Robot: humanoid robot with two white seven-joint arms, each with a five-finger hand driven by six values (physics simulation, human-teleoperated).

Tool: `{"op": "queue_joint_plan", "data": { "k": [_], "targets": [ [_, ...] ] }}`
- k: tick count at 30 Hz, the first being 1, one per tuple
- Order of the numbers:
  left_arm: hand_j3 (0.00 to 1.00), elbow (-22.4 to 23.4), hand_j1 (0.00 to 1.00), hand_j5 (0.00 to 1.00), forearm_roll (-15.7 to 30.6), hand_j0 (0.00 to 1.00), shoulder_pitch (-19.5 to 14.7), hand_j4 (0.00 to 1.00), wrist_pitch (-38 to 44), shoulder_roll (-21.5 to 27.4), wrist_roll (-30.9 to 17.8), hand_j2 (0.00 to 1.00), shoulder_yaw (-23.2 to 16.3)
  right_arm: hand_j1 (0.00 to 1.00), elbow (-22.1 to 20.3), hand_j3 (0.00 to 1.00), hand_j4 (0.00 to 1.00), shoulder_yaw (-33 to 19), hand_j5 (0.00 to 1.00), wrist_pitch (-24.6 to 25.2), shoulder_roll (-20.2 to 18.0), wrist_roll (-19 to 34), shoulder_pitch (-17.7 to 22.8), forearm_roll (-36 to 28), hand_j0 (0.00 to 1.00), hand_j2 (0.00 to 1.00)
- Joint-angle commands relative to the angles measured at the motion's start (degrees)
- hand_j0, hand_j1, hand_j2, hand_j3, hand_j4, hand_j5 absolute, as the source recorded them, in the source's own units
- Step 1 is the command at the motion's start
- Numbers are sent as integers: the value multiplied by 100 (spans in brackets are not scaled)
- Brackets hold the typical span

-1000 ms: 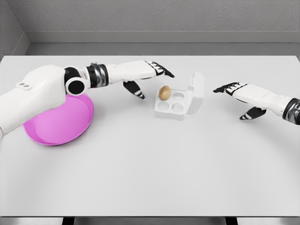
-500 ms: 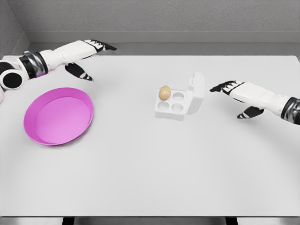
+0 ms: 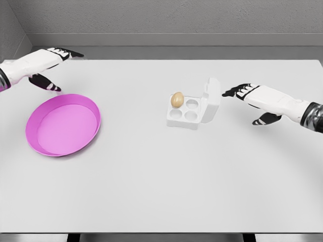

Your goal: Pack egg into the box and close the box lid

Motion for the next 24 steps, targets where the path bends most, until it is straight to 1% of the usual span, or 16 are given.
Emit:
{"op": "queue_joint_plan", "data": {
  "k": [1,2,7,9,12,15,18,19,24],
  "targets": [
    [100,1,100,100,25,100,0,100,1,42,3,100,142,100,-99,100,100,-1,100,17,-3,-3,9,-46,100,100],
    [100,1,100,100,25,100,9,100,1,78,3,100,204,100,-107,100,100,-1,100,17,-3,-3,9,-37,100,100],
    [100,1,100,100,25,100,79,100,1,86,3,100,204,100,-143,100,100,-1,100,17,5,-3,9,-37,100,100],
    [100,1,100,100,25,100,149,100,1,69,3,100,213,100,-230,100,100,8,100,17,93,-3,18,-37,100,100],
    [100,18,100,100,16,100,141,100,1,51,3,100,213,100,-441,100,100,237,100,17,93,-3,0,-46,100,100],
    [100,18,100,100,16,100,141,100,1,16,3,100,213,100,-661,100,100,263,100,17,128,-3,61,-37,100,100],
    [100,-8,100,100,25,100,141,100,1,-10,3,100,222,100,-898,100,100,500,100,17,155,-3,53,-37,100,100],
    [100,-8,100,100,25,100,141,100,1,-2,3,100,222,100,-925,100,100,579,100,17,155,-3,53,-37,100,100],
    [100,1,100,100,25,100,149,100,1,69,3,100,222,100,-916,100,100,571,100,17,137,-3,26,-46,100,100]
  ]
}}
